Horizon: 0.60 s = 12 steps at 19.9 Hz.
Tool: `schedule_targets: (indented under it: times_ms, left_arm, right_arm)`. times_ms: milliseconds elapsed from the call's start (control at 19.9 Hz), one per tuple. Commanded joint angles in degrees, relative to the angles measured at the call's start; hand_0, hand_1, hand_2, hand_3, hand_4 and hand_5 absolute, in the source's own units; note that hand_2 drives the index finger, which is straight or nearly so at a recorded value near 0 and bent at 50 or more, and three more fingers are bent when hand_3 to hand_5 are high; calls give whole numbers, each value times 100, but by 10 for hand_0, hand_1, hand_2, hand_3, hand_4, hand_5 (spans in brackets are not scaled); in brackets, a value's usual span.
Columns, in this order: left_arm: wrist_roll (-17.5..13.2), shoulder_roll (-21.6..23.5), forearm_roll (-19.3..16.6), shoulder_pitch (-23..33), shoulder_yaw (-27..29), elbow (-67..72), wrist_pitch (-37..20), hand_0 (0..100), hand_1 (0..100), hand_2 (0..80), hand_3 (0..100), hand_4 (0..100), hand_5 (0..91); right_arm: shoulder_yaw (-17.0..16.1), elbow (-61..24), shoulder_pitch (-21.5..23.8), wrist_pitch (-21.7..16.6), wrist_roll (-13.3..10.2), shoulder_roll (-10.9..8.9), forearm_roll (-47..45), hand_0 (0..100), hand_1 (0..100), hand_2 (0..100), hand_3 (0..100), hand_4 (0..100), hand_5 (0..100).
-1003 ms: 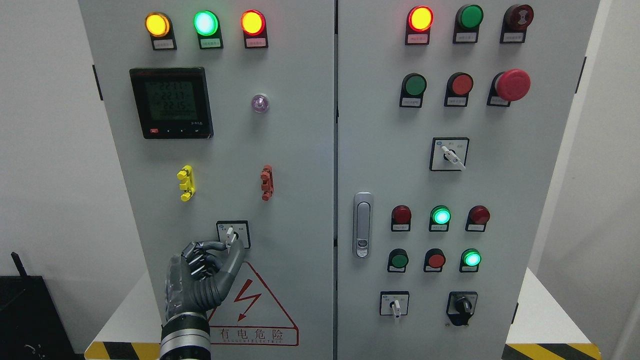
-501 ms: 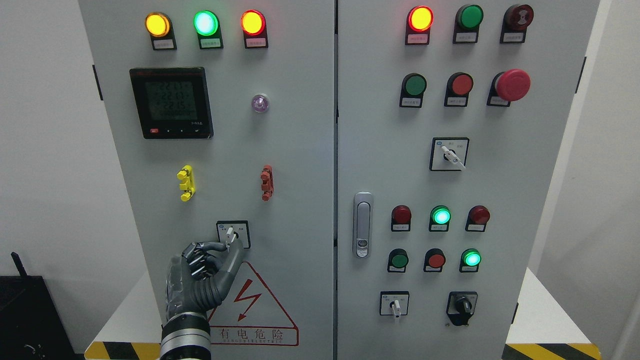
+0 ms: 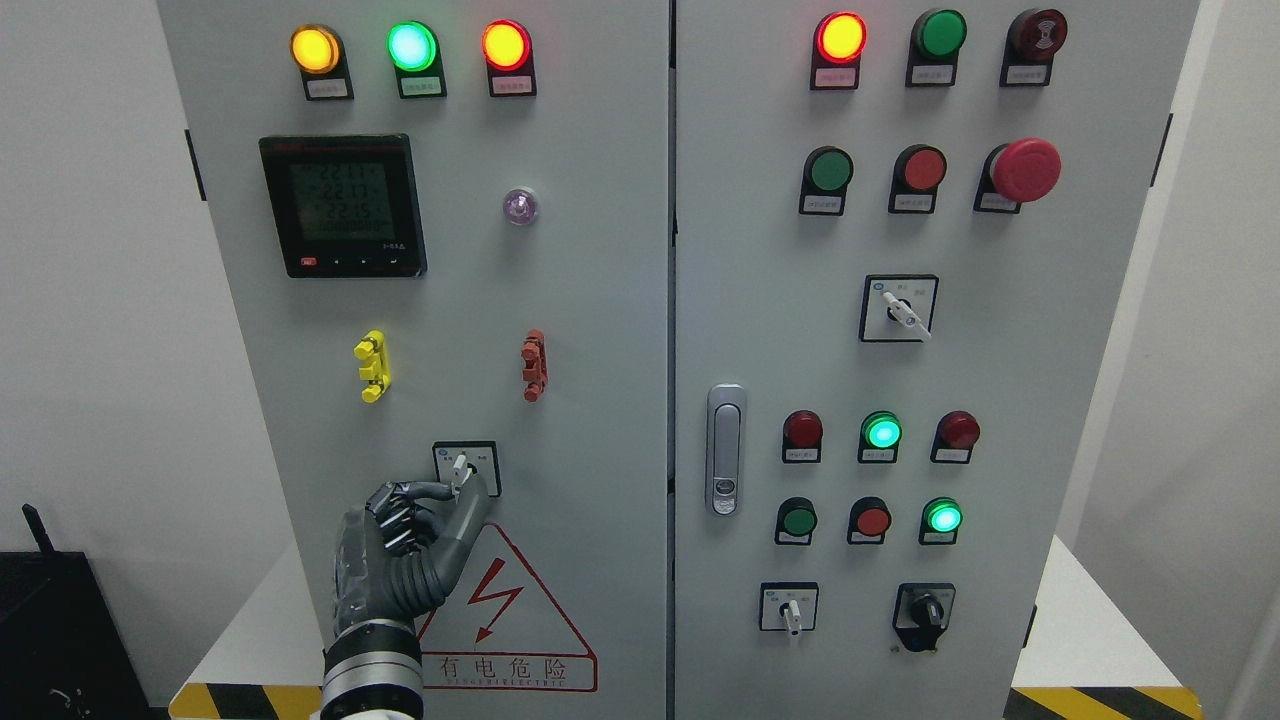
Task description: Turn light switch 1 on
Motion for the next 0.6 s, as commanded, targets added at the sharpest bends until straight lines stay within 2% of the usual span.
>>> schedule_targets:
  times_ms: [0,551]
  left_arm:
    - [2,-2,-44,-37,-4,6,34,190,688,556,907,935,809]
    - [2,-11,-71,-81,-21,15,104,216,681,568,913,949,821]
  right_arm:
    - [0,0,0,5,2,0,-140,0,0,0,0,0,0]
    - [0,0,0,5,2,0,-140,0,0,0,0,0,0]
